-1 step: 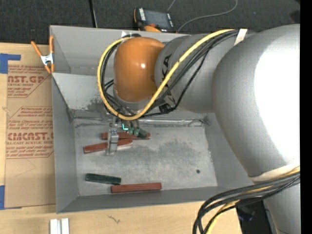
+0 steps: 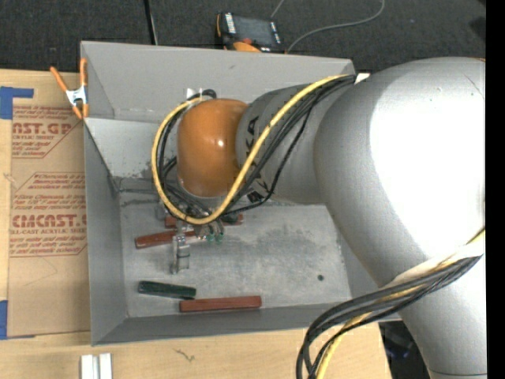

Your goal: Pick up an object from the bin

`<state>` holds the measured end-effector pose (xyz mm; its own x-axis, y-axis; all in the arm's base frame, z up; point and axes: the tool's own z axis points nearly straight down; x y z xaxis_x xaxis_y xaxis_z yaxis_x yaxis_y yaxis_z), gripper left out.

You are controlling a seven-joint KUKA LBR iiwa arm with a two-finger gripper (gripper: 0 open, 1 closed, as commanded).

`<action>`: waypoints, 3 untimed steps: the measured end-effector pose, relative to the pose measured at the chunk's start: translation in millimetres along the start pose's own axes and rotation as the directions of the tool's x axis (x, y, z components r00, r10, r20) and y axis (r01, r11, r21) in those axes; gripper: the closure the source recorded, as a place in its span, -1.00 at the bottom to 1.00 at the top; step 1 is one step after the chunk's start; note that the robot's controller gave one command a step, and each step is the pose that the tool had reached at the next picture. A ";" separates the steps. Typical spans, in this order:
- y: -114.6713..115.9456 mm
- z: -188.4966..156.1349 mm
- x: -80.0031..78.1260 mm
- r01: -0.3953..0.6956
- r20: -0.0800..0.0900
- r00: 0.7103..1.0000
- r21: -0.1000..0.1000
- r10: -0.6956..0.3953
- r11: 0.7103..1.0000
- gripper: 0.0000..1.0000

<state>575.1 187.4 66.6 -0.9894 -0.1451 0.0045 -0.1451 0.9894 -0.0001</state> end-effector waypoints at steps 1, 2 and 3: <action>-0.1 -2.9 -1.8 -0.002 0.005 1.000 -0.002 0.002 1.000 1.00; 1.0 -146.0 10.5 0.057 0.015 0.998 -0.001 -0.057 0.998 1.00; 0.5 -141.0 11.9 0.057 0.007 0.998 -0.001 -0.057 0.998 -1.00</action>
Offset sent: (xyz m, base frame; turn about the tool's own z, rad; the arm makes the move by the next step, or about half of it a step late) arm 0.0000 0.0000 0.0000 0.0000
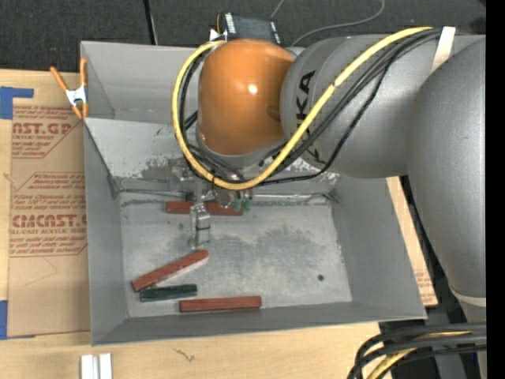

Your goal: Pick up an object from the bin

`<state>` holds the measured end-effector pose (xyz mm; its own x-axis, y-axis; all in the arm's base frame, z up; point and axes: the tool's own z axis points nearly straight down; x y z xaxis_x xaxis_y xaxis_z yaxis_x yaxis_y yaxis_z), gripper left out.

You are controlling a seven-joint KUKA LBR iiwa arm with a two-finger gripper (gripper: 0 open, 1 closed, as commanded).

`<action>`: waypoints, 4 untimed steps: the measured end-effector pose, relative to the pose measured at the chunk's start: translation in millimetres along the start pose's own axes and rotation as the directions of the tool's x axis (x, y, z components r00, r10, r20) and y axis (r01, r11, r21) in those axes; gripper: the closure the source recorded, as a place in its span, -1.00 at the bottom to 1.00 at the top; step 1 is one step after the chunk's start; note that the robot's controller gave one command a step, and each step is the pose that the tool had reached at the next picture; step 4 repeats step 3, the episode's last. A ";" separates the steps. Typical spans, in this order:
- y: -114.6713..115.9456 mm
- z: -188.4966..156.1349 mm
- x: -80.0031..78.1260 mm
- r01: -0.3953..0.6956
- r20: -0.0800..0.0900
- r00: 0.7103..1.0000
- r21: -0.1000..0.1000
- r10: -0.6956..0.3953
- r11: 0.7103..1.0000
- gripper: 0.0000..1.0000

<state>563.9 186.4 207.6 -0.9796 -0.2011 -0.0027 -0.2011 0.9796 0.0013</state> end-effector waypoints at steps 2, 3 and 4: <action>-54.0 123.7 26.0 -0.227 -0.003 0.974 0.001 0.227 0.974 1.00; -59.6 7.2 18.8 0.199 0.003 0.980 0.002 -0.199 0.980 1.00; -59.6 7.2 18.8 0.199 0.003 0.980 0.002 -0.199 0.980 1.00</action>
Offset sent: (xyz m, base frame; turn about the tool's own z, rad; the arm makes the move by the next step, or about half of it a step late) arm -0.0141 -0.0586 -0.1234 0.2298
